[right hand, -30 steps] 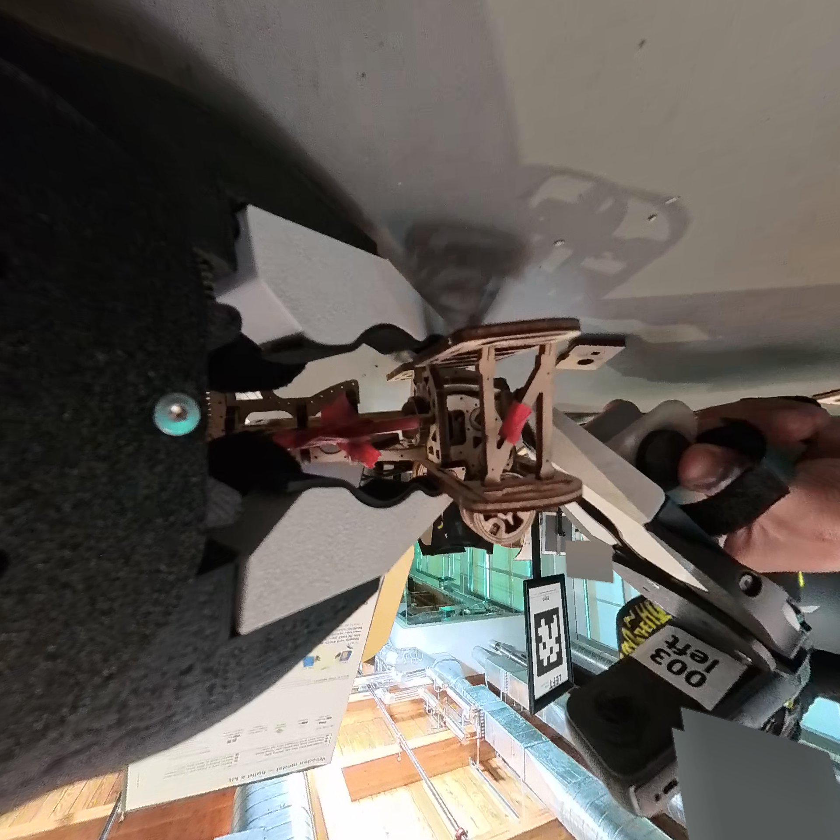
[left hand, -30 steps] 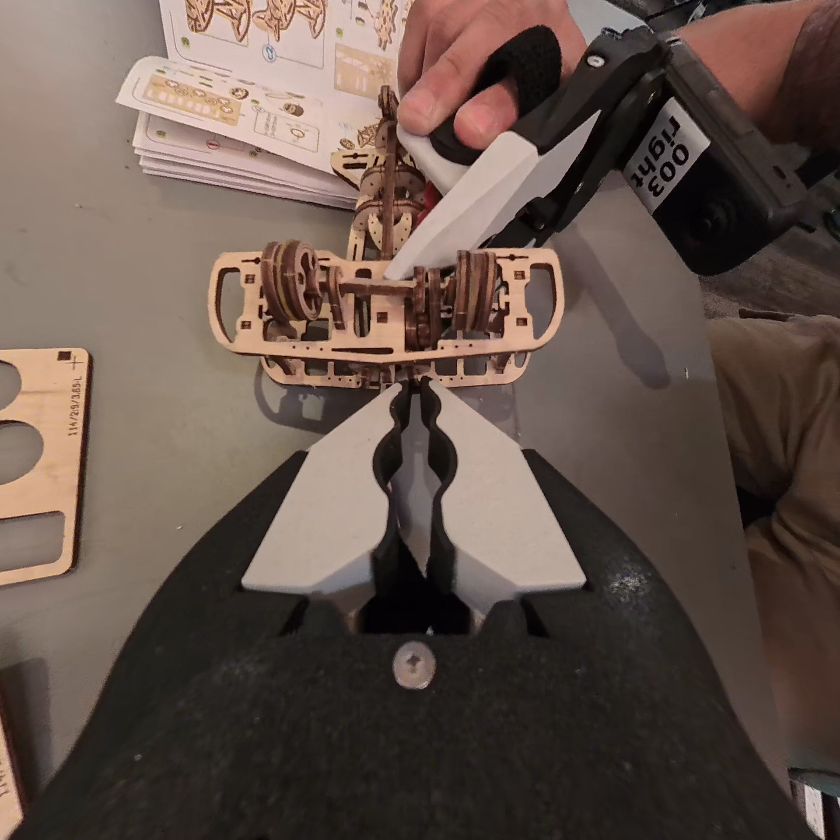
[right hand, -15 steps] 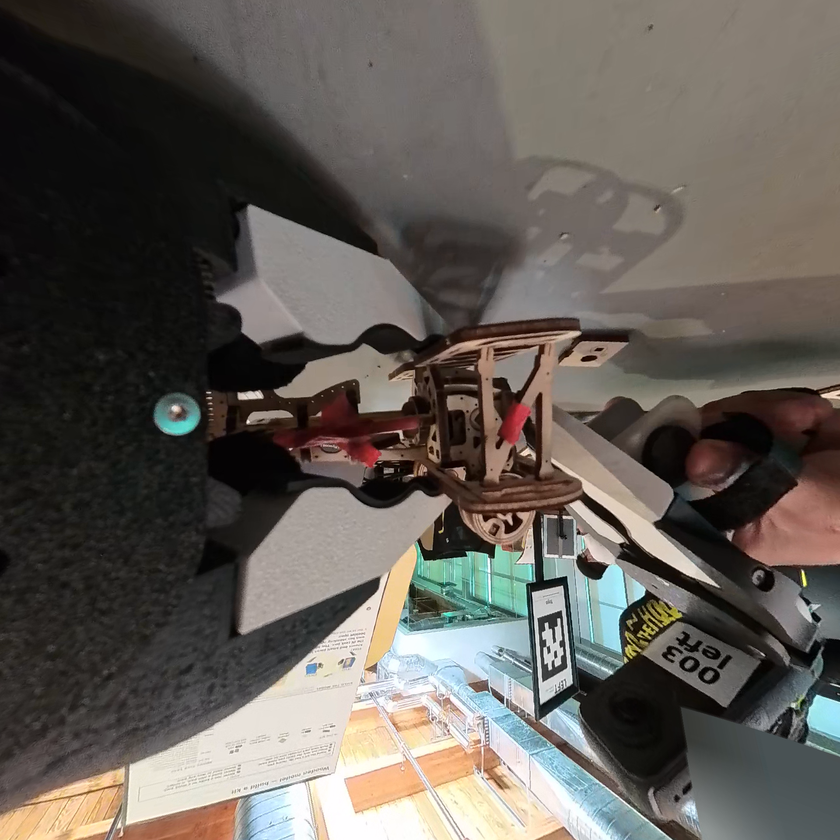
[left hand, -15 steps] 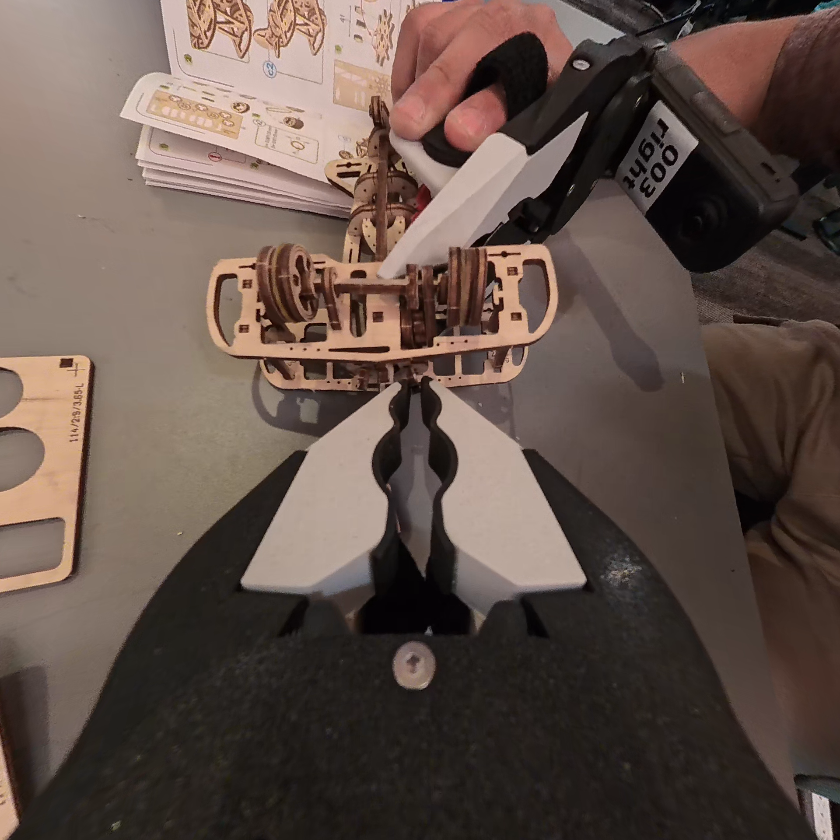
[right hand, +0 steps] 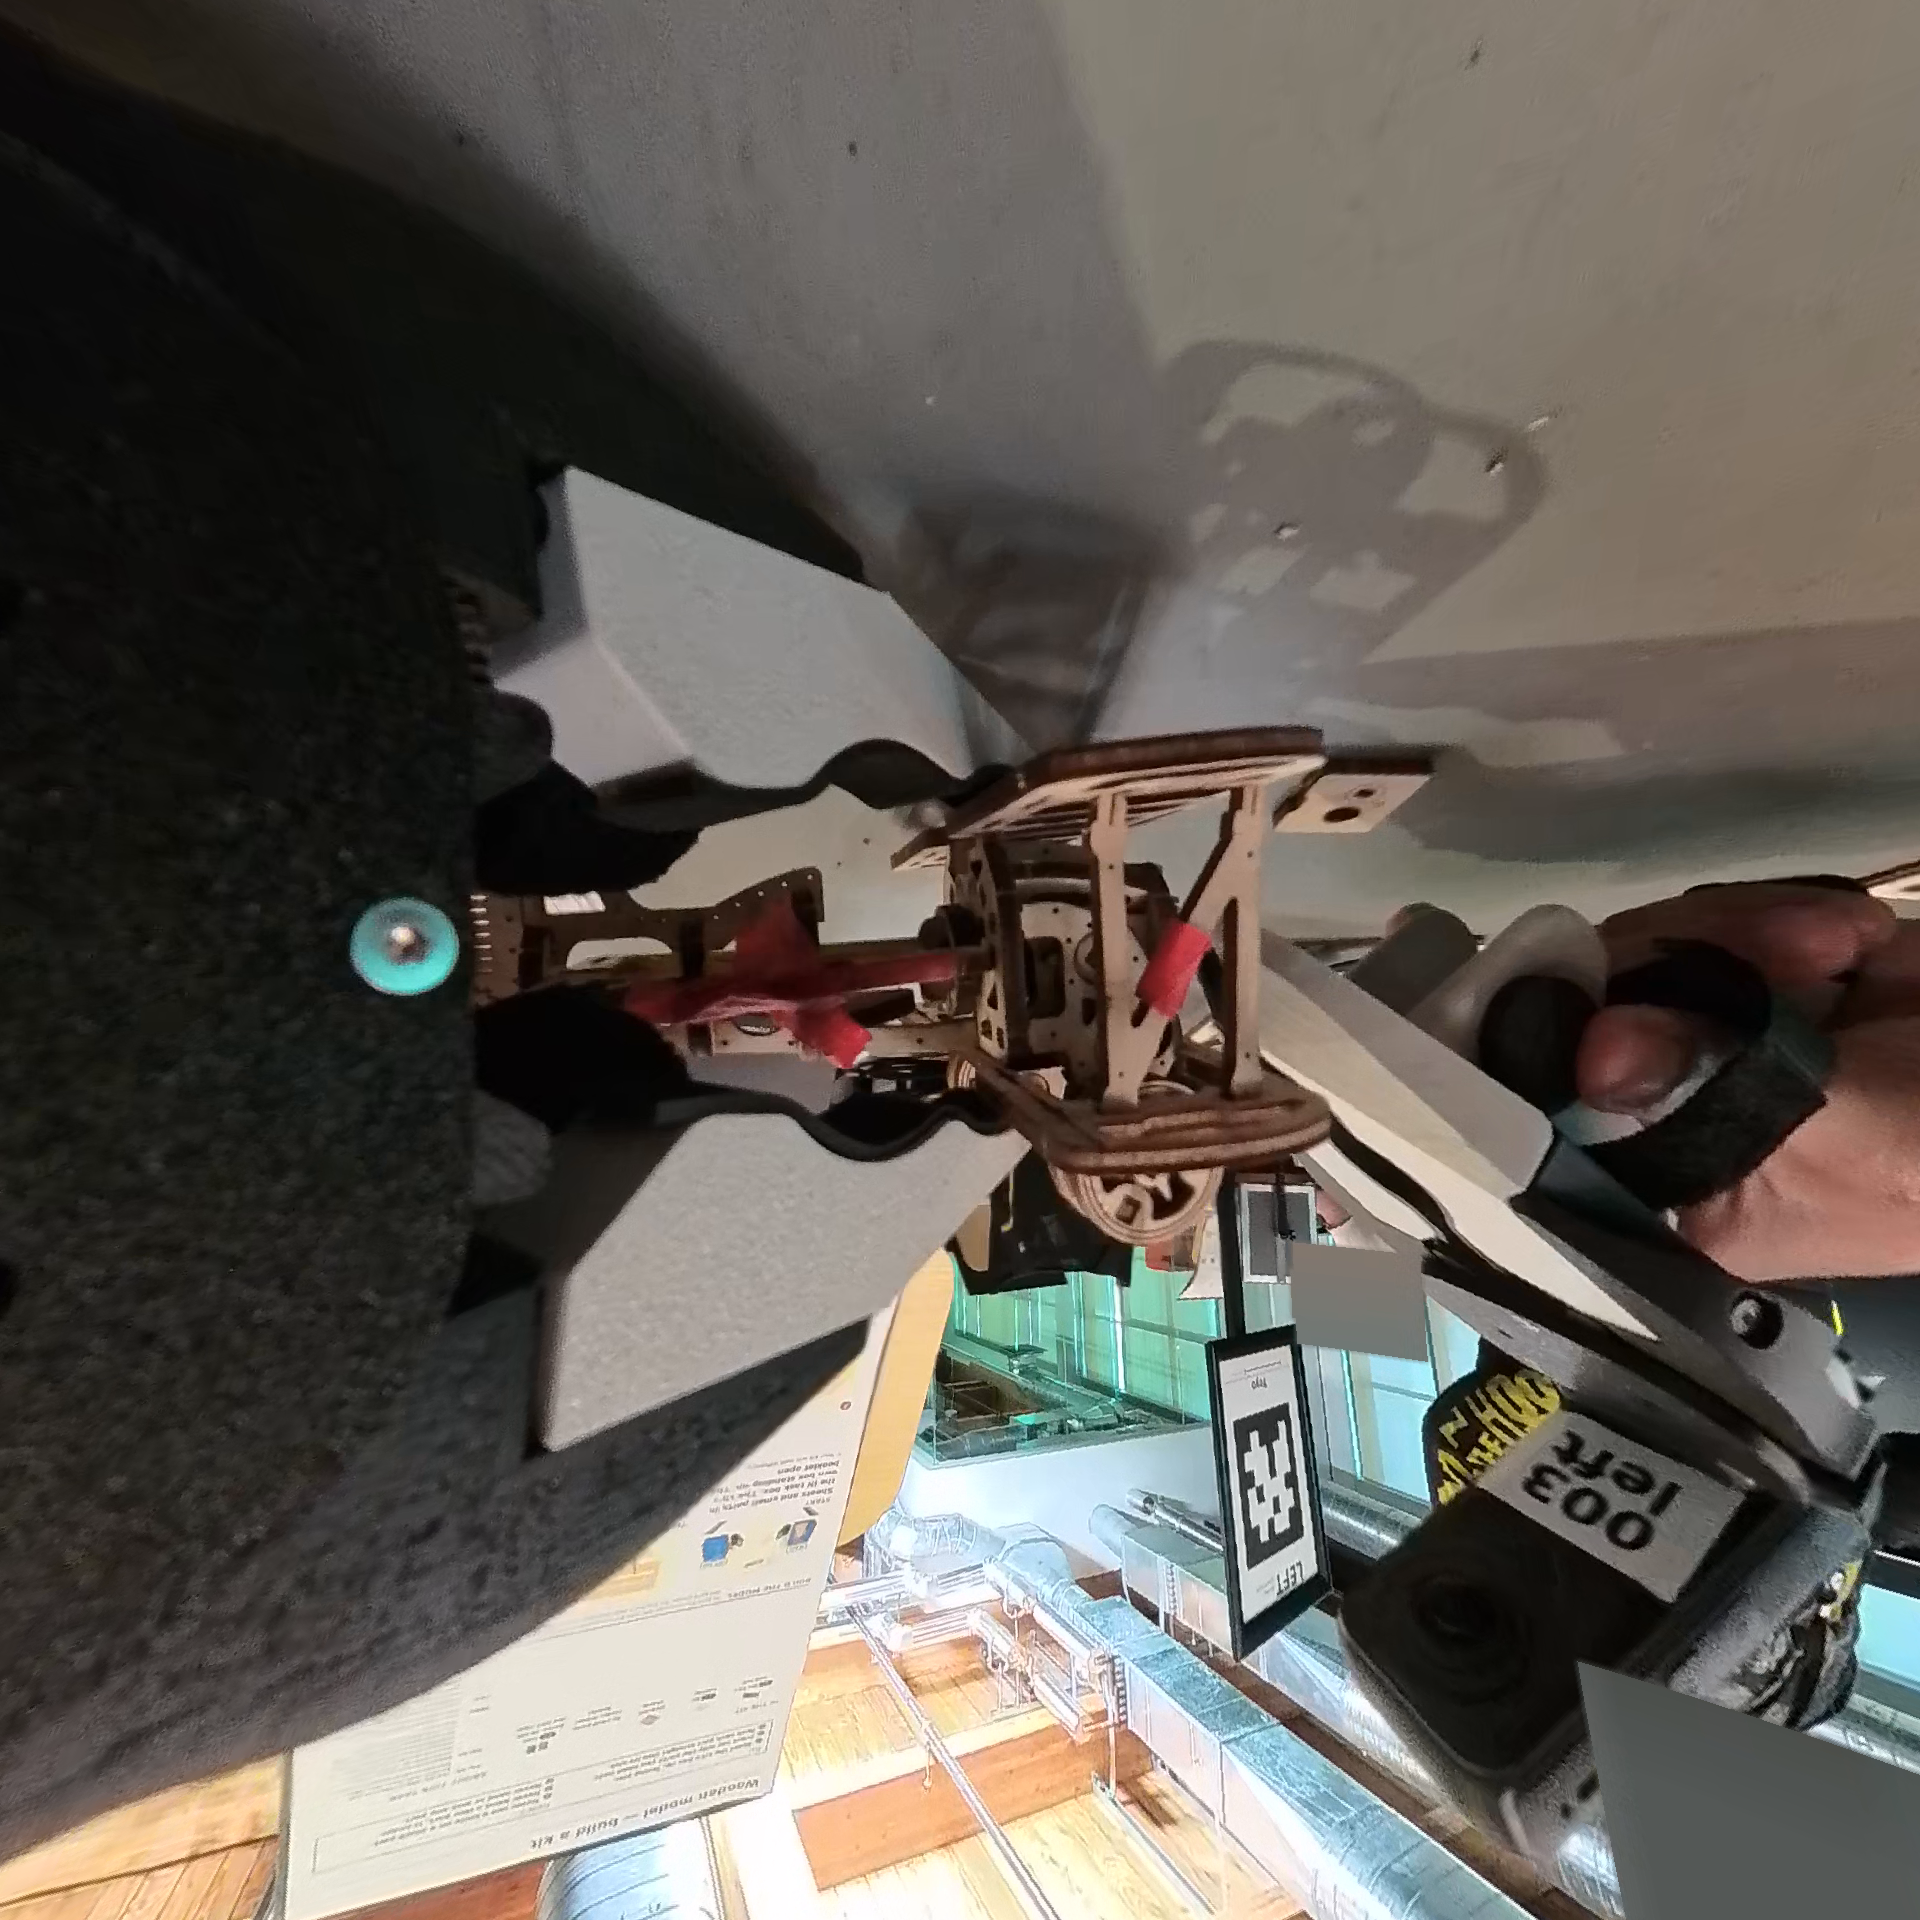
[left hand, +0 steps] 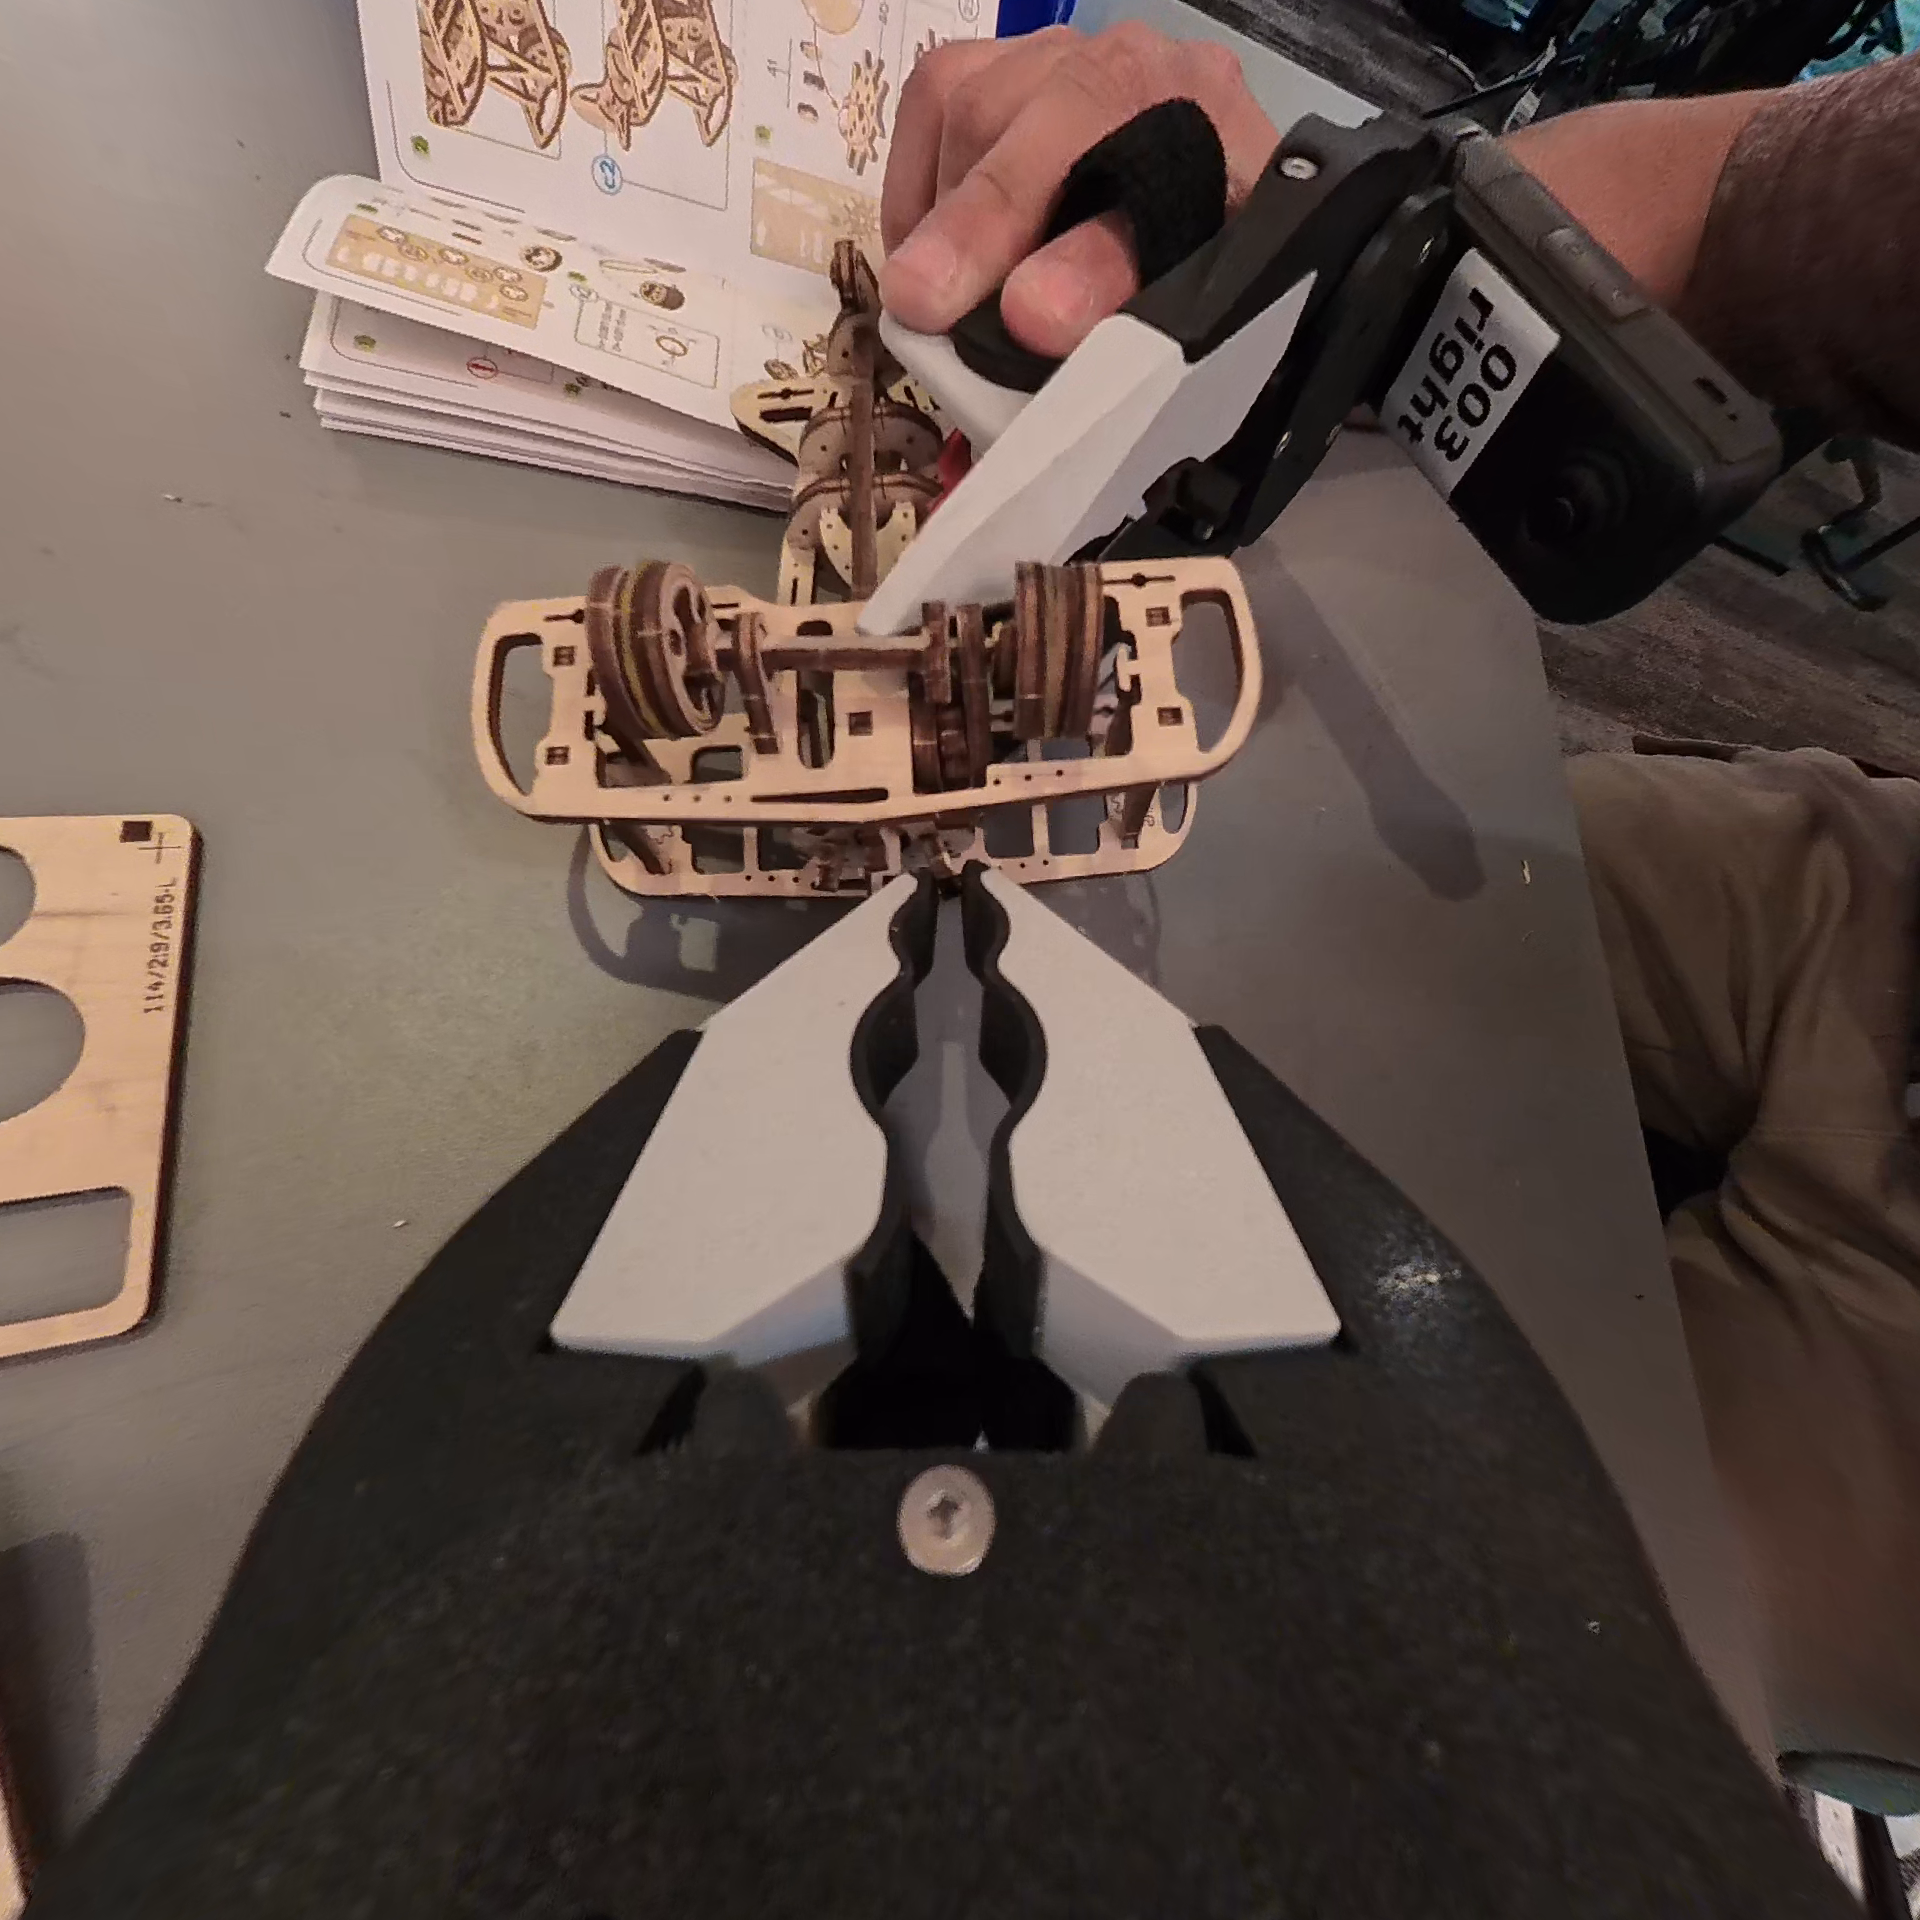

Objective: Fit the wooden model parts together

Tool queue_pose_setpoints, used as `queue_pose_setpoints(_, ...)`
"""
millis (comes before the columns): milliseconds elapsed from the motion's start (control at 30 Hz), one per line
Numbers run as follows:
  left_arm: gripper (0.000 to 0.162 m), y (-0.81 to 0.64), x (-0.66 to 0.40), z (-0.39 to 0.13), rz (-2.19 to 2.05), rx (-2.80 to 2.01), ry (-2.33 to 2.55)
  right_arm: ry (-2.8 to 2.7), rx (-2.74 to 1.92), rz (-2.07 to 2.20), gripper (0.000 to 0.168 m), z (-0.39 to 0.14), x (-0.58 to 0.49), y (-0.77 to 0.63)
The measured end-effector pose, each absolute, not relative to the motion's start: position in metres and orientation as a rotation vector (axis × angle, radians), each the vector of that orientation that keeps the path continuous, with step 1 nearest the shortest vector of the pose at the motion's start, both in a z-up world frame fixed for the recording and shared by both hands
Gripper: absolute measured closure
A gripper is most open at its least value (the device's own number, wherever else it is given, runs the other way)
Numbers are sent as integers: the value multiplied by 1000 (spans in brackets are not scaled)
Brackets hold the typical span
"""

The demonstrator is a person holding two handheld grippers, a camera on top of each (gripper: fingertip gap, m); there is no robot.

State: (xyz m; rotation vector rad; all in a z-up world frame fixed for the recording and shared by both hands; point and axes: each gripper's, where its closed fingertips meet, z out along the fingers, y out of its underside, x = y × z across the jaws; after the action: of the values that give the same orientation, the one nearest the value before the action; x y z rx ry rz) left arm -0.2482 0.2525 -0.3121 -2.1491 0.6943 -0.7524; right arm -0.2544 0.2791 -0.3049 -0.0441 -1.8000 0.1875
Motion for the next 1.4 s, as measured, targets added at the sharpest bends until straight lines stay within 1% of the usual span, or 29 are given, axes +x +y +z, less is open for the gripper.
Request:
queue_pose_setpoints(300,162,248,-249,-315,-763,-2192,704,-1796,-5,156,116,-306,-253,273)
queue_pose_setpoints(533,162,247,-248,-296,-955,-2123,604,-1801,-21,247,116,-304,-250,268)
queue_pose_setpoints(667,162,248,-248,-297,-846,-2129,644,-1796,-42,239,115,-304,-252,270)
queue_pose_setpoints(867,162,252,-247,-302,-859,-2116,611,-1795,-94,256,116,-302,-255,277)
queue_pose_setpoints(1033,162,266,-253,-291,-836,-1994,504,-1771,-196,319,115,-294,-256,289)
queue_pose_setpoints(1233,162,276,-265,-258,-756,-1782,371,-1713,-257,382,116,-280,-255,294)
queue_pose_setpoints(1400,162,277,-267,-246,-788,-1711,265,-1664,-327,406,115,-269,-257,299)
